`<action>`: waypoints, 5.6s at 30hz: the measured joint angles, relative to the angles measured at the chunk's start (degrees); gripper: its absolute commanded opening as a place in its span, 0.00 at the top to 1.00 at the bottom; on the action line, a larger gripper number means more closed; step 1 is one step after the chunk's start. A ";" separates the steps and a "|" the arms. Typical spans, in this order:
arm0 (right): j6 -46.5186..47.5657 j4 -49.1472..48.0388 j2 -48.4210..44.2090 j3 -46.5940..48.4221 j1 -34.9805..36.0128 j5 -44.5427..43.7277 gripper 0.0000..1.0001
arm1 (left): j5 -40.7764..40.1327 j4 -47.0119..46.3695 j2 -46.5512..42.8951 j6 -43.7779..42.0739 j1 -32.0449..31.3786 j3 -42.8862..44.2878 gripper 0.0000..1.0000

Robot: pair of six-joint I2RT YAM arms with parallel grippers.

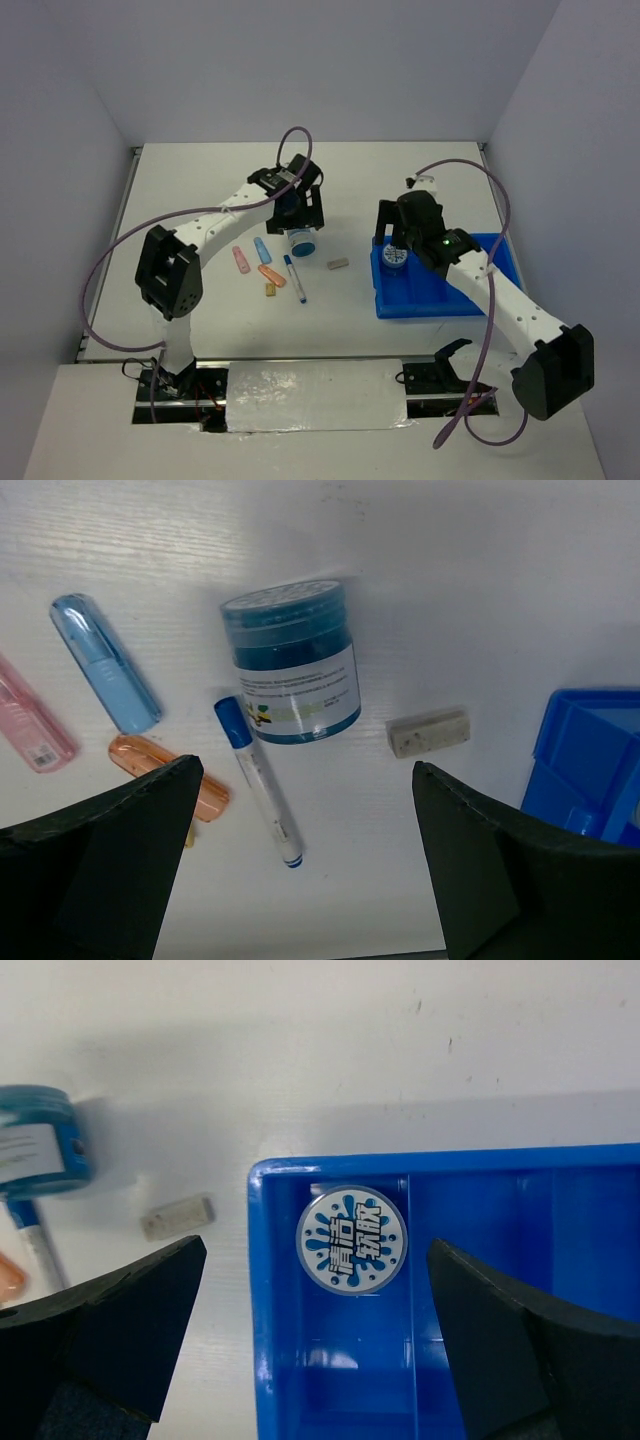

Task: Sort the stationery into containers
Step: Place the stationery in the storage box, then pick up the stationery from the center of the board, then place the stationery in the storage box, then pick up the stationery from the center of the board.

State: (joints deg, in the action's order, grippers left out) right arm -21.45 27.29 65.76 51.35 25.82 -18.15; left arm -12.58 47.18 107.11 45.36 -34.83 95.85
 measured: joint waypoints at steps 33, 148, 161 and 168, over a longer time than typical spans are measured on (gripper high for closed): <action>4.90 13.64 -1.99 19.23 -2.51 19.93 0.00 | -2.34 -12.94 7.02 0.66 -2.27 -5.88 1.00; -16.11 4.83 -14.69 -13.42 7.19 -4.24 0.00 | 4.90 -4.20 -36.65 -17.97 9.05 -28.70 0.01; -4.15 4.24 5.16 7.23 17.40 -0.02 0.11 | -5.18 4.33 -32.46 -9.62 13.77 -25.81 0.01; 1.99 9.53 31.65 22.38 17.81 2.82 0.03 | -5.66 6.73 -33.59 -7.80 19.26 -25.73 0.01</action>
State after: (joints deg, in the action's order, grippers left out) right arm -19.46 36.82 97.41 73.73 43.64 -15.33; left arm -18.24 53.91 73.52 37.56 -15.57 70.13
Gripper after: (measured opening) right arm 0.959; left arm 0.994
